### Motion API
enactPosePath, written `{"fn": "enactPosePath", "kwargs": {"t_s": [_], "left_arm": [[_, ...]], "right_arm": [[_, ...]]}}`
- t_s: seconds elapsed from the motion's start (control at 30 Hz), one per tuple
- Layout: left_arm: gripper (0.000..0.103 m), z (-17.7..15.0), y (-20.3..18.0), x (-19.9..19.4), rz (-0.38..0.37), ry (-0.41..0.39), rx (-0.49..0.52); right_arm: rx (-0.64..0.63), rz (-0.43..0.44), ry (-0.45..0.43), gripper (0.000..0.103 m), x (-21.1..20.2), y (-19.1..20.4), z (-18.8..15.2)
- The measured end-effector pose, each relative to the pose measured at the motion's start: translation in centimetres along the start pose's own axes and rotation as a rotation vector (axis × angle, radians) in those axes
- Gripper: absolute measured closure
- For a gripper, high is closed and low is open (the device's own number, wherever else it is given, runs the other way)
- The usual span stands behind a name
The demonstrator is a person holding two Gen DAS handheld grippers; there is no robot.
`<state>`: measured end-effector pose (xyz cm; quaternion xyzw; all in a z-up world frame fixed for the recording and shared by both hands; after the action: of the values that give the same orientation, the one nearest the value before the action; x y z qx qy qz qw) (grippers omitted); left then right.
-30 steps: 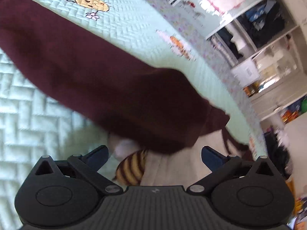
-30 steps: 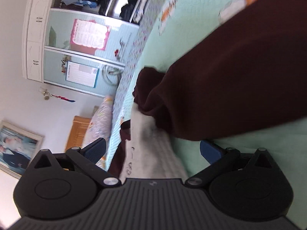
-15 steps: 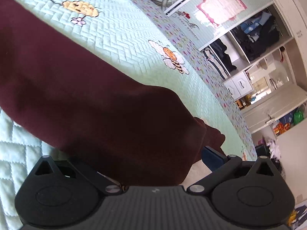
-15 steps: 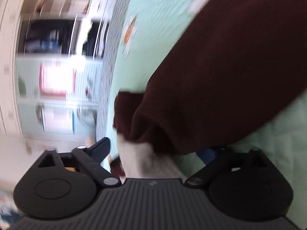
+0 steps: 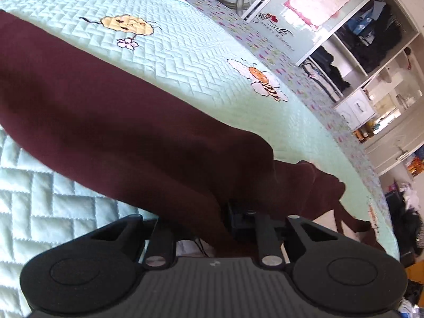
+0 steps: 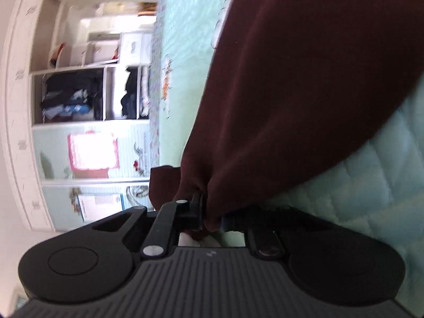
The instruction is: Fold clothes
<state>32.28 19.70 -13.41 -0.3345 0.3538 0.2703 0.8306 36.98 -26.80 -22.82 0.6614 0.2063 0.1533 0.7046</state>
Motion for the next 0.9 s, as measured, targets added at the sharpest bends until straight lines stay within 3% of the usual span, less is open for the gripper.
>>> {"fn": "enactPosePath", "kwargs": {"t_s": [0.1, 0.23, 0.33, 0.4, 0.53, 0.67, 0.73, 0.8, 0.9], "left_arm": [[0.089, 0.8, -0.5, -0.3, 0.043, -0.027, 0.092], [0.093, 2.6, -0.7, -0.9, 0.152, -0.127, 0.177], [0.092, 2.9, -0.4, -0.4, 0.186, -0.124, 0.219], [0.090, 2.6, -0.5, -0.3, 0.215, -0.141, 0.264], [0.089, 2.6, -0.3, -0.4, 0.230, -0.159, 0.255], [0.086, 2.4, -0.4, -0.1, 0.249, -0.186, 0.283], [0.083, 2.0, -0.1, -0.1, 0.229, -0.183, 0.280], [0.079, 1.4, 1.0, -1.1, 0.192, -0.160, 0.264], [0.060, 0.4, 2.6, -2.5, 0.137, -0.127, 0.239]], "right_arm": [[-0.232, -0.040, 0.044, 0.089, 0.2, 2.5, 0.4], [-0.519, -0.128, 0.073, 0.091, 0.3, 5.2, 2.5], [-0.561, -0.188, 0.116, 0.092, 0.5, 4.1, 5.1], [-0.651, -0.196, 0.157, 0.092, 1.0, 4.4, 4.9], [-0.722, -0.197, 0.159, 0.091, 1.9, 5.0, 5.0], [-0.916, -0.207, 0.158, 0.091, 2.9, 5.8, 4.0], [-0.912, -0.212, 0.211, 0.082, 3.6, 5.4, 4.4], [-0.794, -0.176, 0.256, 0.082, 3.0, 5.4, 6.1], [-0.605, -0.112, 0.322, 0.076, 1.2, 5.2, 8.0]]}}
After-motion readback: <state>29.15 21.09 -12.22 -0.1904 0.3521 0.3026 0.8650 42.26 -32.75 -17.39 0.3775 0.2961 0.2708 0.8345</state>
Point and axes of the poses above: each gripper's, at about its wrist camera, not at the fingertips, and x roughly the way its jaws point, y to its left, z to its top, the point moved 3 cm from there along x, roughly the way its jaws point, and after that the axes turned 15 degrees about z, right-handed, at the moved point
